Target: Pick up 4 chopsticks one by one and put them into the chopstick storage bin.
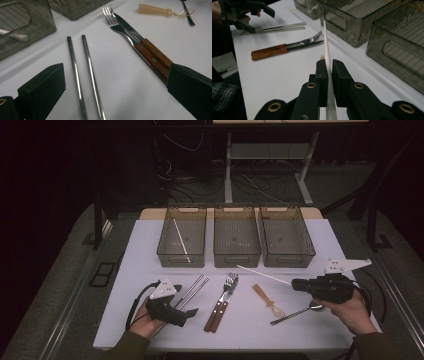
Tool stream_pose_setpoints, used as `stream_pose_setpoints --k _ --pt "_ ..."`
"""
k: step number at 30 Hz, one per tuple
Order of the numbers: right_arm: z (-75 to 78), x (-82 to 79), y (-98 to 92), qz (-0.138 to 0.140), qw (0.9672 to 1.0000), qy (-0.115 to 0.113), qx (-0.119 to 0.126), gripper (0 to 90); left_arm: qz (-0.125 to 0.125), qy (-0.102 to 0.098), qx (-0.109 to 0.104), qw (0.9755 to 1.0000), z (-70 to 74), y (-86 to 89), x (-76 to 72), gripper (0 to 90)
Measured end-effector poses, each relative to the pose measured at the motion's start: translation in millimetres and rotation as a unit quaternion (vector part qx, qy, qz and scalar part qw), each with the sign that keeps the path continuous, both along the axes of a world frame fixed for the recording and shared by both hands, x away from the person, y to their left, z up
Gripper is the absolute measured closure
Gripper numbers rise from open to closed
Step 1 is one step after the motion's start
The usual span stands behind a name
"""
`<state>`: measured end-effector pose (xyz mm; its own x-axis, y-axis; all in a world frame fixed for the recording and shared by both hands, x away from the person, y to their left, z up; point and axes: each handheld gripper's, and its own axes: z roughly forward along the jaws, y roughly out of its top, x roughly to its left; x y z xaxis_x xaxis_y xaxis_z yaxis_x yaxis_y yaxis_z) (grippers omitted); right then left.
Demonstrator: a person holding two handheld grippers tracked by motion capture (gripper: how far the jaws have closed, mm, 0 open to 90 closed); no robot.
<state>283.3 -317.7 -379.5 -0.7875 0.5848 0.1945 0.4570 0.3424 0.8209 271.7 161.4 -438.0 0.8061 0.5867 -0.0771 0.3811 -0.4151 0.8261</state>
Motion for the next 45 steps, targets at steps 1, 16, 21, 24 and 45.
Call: stream_pose_setpoints --k 1,16,21,24,45 --pt "1.4 1.3 0.6 -0.001 1.0000 -0.002 0.004 84.2 0.001 -0.001 -0.001 1.0000 0.1 0.1 0.1 0.9" --pt "18.0 24.7 26.5 0.003 0.9993 -0.023 0.031 84.2 0.018 -0.007 0.001 0.9998 1.4 1.1 -0.1 0.9" --pt "21.6 32.7 40.1 0.010 0.9990 -0.028 0.033 84.3 0.019 -0.006 0.003 0.9998 2.5 2.8 0.2 1.0" --pt "24.7 37.4 48.1 0.011 0.9987 -0.032 0.038 84.3 0.019 -0.005 0.003 0.9998 2.1 2.3 0.0 1.3" --pt "45.8 96.5 123.1 -0.010 0.9983 -0.052 0.025 84.3 0.019 -0.004 -0.006 0.9998 0.7 2.6 0.1 2.2"
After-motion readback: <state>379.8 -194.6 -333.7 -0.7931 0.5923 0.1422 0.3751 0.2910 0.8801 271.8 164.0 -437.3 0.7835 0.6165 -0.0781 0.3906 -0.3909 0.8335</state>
